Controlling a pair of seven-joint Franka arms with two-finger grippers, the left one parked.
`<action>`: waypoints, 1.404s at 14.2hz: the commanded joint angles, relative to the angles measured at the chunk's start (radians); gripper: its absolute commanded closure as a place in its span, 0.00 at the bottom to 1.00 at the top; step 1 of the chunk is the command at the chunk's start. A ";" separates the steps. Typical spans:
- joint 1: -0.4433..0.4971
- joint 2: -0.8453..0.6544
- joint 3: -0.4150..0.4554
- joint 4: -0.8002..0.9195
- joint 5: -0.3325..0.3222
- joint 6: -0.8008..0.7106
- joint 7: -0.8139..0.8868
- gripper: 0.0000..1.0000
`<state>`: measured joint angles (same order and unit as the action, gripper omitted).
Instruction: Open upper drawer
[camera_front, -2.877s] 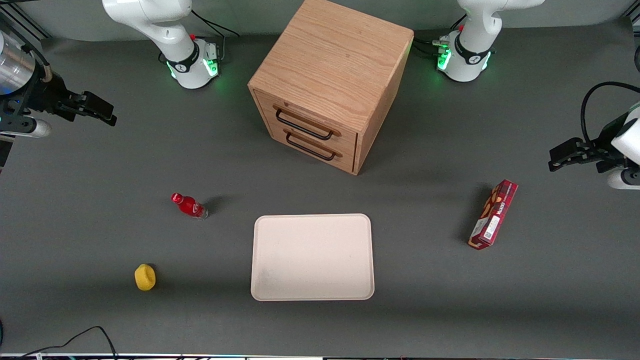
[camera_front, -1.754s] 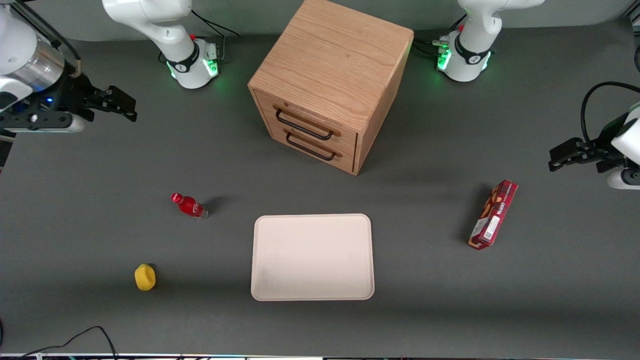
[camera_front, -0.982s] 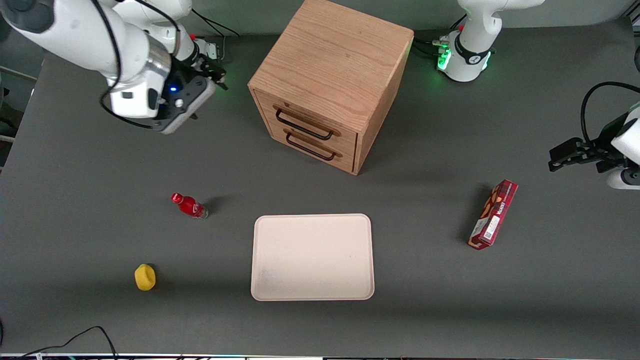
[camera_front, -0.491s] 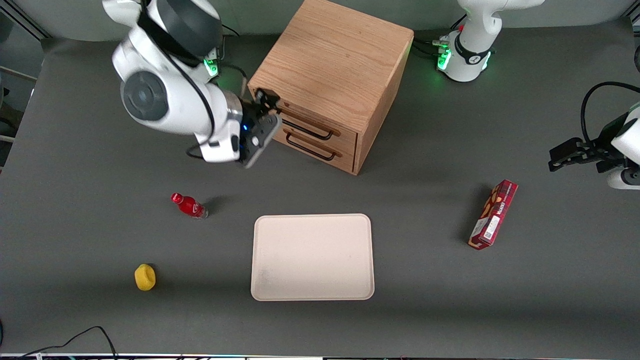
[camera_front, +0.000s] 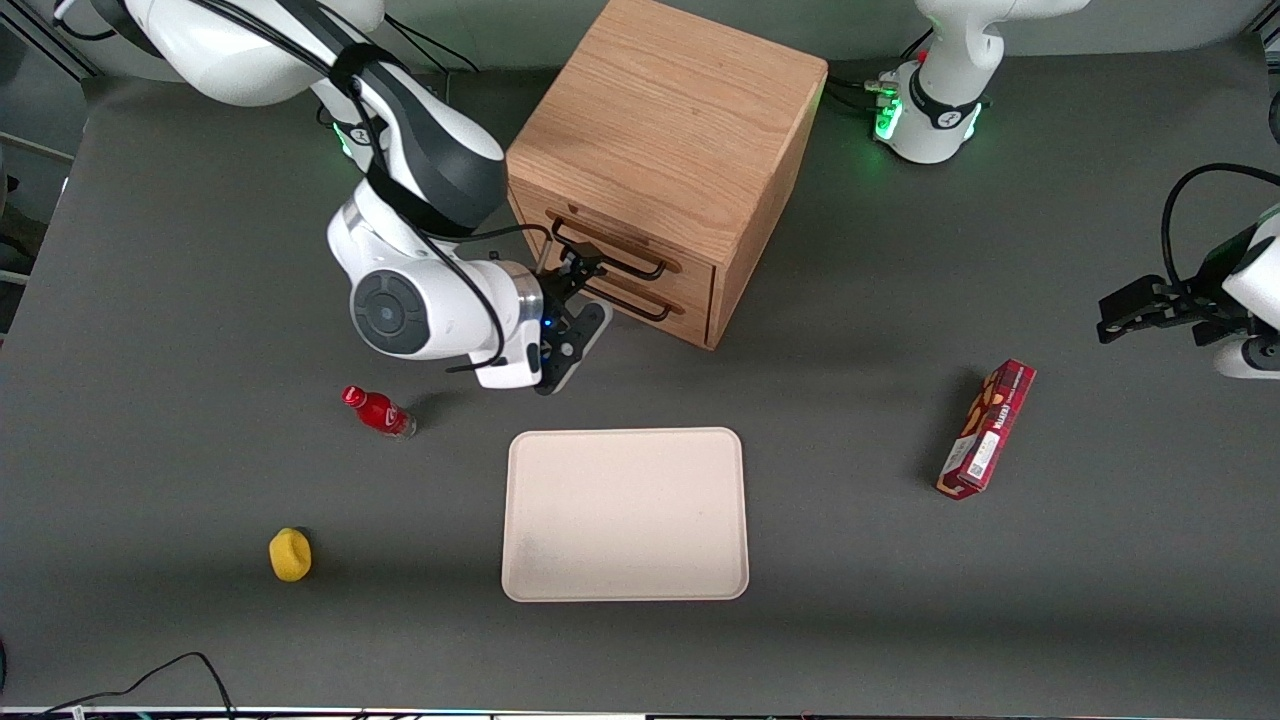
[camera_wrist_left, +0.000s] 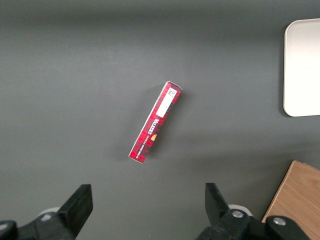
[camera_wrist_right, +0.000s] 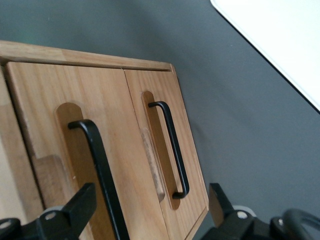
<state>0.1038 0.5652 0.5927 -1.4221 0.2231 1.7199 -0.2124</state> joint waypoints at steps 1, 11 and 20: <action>0.025 0.036 0.016 0.031 -0.034 0.013 -0.010 0.00; 0.045 0.059 0.035 0.006 -0.090 0.039 -0.008 0.00; 0.028 0.085 0.019 -0.008 -0.165 0.086 -0.019 0.00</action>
<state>0.1439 0.6231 0.6308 -1.4274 0.1347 1.7654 -0.2124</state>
